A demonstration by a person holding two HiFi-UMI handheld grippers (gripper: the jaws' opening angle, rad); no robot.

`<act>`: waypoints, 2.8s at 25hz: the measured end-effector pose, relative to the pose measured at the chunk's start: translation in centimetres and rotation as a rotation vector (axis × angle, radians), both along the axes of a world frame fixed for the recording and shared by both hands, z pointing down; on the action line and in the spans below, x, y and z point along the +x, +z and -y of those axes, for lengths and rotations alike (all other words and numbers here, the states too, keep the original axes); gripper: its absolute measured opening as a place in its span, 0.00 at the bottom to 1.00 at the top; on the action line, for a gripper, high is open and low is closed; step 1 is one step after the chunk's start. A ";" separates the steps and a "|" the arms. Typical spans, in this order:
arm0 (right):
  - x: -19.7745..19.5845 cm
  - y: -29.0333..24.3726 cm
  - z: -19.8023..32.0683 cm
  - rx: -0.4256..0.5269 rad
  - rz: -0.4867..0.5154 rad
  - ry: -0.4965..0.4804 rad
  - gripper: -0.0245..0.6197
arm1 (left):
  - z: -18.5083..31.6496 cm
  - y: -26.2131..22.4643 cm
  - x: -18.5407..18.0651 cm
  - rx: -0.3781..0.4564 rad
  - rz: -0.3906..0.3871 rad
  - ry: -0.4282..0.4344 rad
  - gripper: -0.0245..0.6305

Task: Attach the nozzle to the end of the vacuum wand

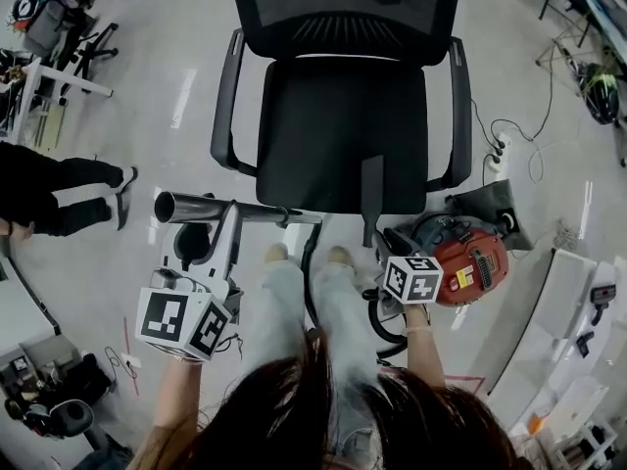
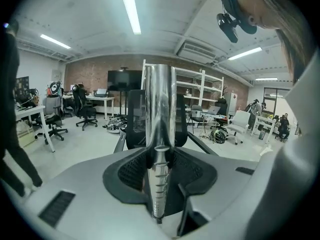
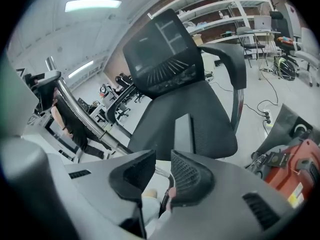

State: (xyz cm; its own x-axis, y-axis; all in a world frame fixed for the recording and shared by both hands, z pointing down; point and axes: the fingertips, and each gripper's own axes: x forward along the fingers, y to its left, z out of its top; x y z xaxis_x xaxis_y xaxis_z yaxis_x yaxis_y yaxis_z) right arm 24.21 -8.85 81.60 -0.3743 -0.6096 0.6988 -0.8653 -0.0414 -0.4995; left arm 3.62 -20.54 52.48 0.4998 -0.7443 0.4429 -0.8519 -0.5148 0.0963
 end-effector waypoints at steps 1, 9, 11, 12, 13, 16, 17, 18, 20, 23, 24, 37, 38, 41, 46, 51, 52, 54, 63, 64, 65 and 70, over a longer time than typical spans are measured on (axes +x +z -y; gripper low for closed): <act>0.1 0.5 0.0 -0.007 -0.001 -0.003 0.17 | 0.0 0.1 0.0 0.001 -0.001 -0.001 0.27; 0.4 4.0 0.0 -0.067 0.012 -0.018 0.21 | 0.3 0.3 0.5 0.014 -0.015 0.009 0.27; 0.3 4.7 0.0 -0.077 0.025 -0.024 0.22 | 0.2 0.4 0.5 0.016 -0.019 0.013 0.27; 0.2 5.0 0.0 -0.079 0.037 -0.028 0.23 | 0.2 0.4 0.5 0.017 -0.021 0.014 0.27; 0.1 5.3 0.0 -0.081 0.051 -0.031 0.24 | 0.2 0.4 0.4 0.019 -0.023 0.013 0.27; -0.1 6.4 0.0 -0.100 0.086 -0.037 0.26 | 0.3 0.4 0.2 0.029 -0.030 0.002 0.27; -0.2 6.8 -0.1 -0.109 0.097 -0.041 0.27 | 0.3 0.4 0.2 0.032 -0.032 -0.001 0.27; -0.3 7.2 -0.2 -0.118 0.107 -0.048 0.28 | 0.3 0.4 0.2 0.033 -0.034 -0.004 0.27; -0.4 8.2 -0.3 -0.136 0.123 -0.060 0.30 | 0.4 0.4 0.2 0.039 -0.041 -0.007 0.27; -0.2 9.6 -0.2 -0.161 0.123 -0.067 0.31 | 0.7 0.4 0.8 0.049 -0.065 -0.005 0.27; -0.2 10.0 -0.2 -0.169 0.123 -0.069 0.31 | 0.8 0.4 0.9 0.049 -0.067 -0.005 0.27; -1.2 13.7 -0.3 -0.253 0.229 -0.128 0.33 | 1.7 1.0 1.1 0.059 -0.046 -0.035 0.27; -1.3 14.0 -0.3 -0.262 0.224 -0.136 0.33 | 1.8 1.0 1.1 0.061 -0.047 -0.034 0.27; -1.4 14.8 -0.2 -0.281 0.210 -0.160 0.33 | 1.9 1.1 1.1 0.069 -0.052 -0.033 0.27; -1.8 15.8 0.0 -0.309 0.201 -0.193 0.33 | 2.1 1.2 1.0 0.069 -0.053 -0.032 0.27; -2.5 16.7 0.3 -0.328 0.204 -0.229 0.33 | 2.2 1.4 0.9 0.073 -0.058 -0.033 0.27; -2.6 17.0 0.4 -0.333 0.207 -0.226 0.33 | 2.2 1.5 0.9 0.074 -0.059 -0.033 0.27; -2.8 17.2 0.5 -0.343 0.223 -0.207 0.33 | 2.3 1.6 0.8 0.074 -0.061 -0.032 0.27; -2.9 16.0 0.6 -0.332 0.365 -0.118 0.33 | 2.4 1.6 0.7 0.081 -0.064 -0.028 0.27; -2.8 15.8 0.6 -0.332 0.368 -0.105 0.33 | 2.4 1.6 0.7 0.082 -0.063 -0.027 0.27; -2.7 15.7 0.6 -0.333 0.372 -0.093 0.33 | 2.4 1.6 0.7 0.084 -0.062 -0.027 0.27; -2.1 14.7 0.1 -0.323 0.368 -0.052 0.33 | 2.5 1.3 1.3 0.084 -0.094 -0.028 0.27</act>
State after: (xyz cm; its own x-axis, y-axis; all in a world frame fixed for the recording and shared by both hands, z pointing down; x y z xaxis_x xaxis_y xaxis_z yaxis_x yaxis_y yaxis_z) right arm 22.14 -8.94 96.27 -0.6564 -0.3572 0.6645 -0.6386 -0.2060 -0.7415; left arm 4.89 -23.01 53.81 0.5143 -0.7914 0.3305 -0.8555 -0.5003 0.1334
